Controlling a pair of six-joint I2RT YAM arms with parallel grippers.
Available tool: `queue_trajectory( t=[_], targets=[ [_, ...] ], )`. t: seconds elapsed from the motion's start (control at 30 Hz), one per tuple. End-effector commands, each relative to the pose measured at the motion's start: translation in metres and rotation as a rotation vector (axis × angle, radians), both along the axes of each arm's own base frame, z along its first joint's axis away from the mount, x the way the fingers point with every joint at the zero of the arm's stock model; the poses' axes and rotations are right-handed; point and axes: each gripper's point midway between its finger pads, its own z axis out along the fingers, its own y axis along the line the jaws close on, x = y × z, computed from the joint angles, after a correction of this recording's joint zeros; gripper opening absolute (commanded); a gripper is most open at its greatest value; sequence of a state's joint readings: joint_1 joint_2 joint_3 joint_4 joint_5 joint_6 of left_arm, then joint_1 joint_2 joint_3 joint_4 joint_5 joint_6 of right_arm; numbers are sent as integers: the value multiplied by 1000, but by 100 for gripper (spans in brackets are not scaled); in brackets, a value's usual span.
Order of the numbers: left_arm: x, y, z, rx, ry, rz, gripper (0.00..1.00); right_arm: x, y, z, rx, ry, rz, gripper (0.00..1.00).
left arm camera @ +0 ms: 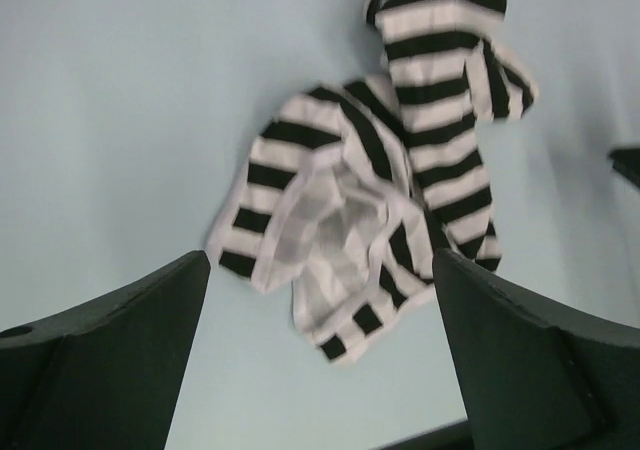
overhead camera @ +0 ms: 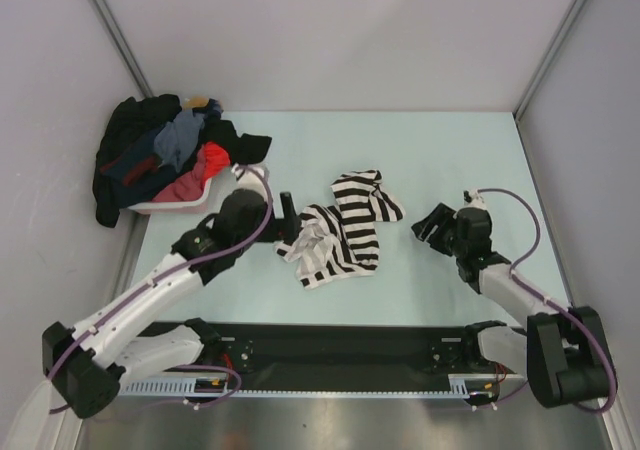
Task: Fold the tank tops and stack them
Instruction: Move the tank top to the center of the board, then flatten the tank top out
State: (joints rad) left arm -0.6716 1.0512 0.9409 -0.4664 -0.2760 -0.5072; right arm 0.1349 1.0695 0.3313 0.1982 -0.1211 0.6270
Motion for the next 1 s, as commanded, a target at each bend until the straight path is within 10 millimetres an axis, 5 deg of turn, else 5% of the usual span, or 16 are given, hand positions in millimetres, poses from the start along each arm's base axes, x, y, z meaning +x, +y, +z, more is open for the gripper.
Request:
queue_trajectory(
  t=[0.0, 0.03, 0.07, 0.13, 0.17, 0.2, 0.37, 0.5, 0.77, 0.83, 0.97],
  targets=[
    [-34, -10, -19, -112, 23, -82, 100, 24, 17, 14, -80, -12, 42, 67],
    [-41, -11, -26, -128, 43, -99, 100, 36, 19, 25, -99, -16, 31, 68],
    [-52, -10, -47, -125, 86, -107, 99, 38, 24, 12, -119, 38, 45, 68],
    [-62, -12, -56, -153, 107, -128, 99, 44, 20, 3, -184, 104, 8, 70],
    [-70, -13, -73, -158, 141, -139, 99, 57, 22, 10, -192, 101, -7, 68],
    [-74, -15, -78, -170, 152, -155, 99, 57, 20, -7, -219, 172, -9, 65],
    [-96, -30, -115, -246, 229, -222, 99, 80, 17, -26, -280, 244, -48, 56],
    [-106, -32, -126, -242, 257, -234, 100, 94, 24, -35, -311, 272, -43, 50],
    [-123, -35, -142, -260, 299, -239, 98, 91, 34, -49, -325, 280, -7, 44],
    [-122, -35, -146, -261, 304, -230, 96, 88, 35, -51, -320, 282, 2, 38],
    [-124, -36, -157, -254, 329, -222, 93, 90, 35, -49, -317, 268, 1, 5]
  ],
)
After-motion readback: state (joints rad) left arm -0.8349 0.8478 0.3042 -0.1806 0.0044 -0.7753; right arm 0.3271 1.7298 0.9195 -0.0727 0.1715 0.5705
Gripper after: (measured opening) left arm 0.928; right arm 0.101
